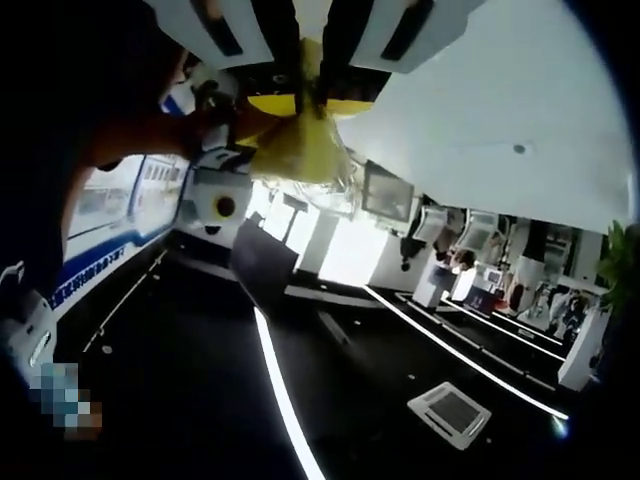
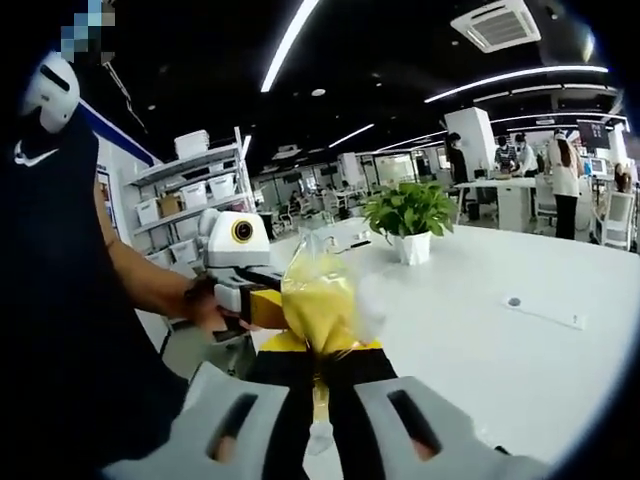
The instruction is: Compare the silicone blocks by pressing each to a similar depth, holding the contact briefly, and releasing to observe deformation and rebound differences across the visible hardness samples.
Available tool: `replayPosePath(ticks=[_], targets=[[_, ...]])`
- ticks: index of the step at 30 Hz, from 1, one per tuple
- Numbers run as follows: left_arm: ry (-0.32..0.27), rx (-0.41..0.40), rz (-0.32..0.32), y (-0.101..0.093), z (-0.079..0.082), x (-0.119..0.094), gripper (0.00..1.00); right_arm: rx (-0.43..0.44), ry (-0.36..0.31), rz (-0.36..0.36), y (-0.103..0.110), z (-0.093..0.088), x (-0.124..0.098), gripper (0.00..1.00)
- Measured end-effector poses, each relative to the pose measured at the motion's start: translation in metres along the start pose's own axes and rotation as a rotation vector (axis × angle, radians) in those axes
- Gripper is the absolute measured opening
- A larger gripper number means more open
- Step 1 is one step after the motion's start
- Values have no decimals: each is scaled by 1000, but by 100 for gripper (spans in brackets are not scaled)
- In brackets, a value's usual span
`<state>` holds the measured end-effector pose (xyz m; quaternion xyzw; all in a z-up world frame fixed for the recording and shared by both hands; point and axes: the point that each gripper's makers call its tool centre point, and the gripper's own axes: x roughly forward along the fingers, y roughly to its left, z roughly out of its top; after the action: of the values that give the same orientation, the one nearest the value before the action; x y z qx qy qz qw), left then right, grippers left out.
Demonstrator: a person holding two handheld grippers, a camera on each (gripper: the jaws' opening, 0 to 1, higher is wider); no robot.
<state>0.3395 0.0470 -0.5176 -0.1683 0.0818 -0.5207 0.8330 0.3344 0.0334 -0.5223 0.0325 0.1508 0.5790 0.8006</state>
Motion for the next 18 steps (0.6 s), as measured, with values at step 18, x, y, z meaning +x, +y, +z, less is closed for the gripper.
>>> replayPosePath(ticks=[18], targets=[[5, 18, 29, 1, 3, -4, 5, -6, 10, 25, -1, 4, 4, 0]])
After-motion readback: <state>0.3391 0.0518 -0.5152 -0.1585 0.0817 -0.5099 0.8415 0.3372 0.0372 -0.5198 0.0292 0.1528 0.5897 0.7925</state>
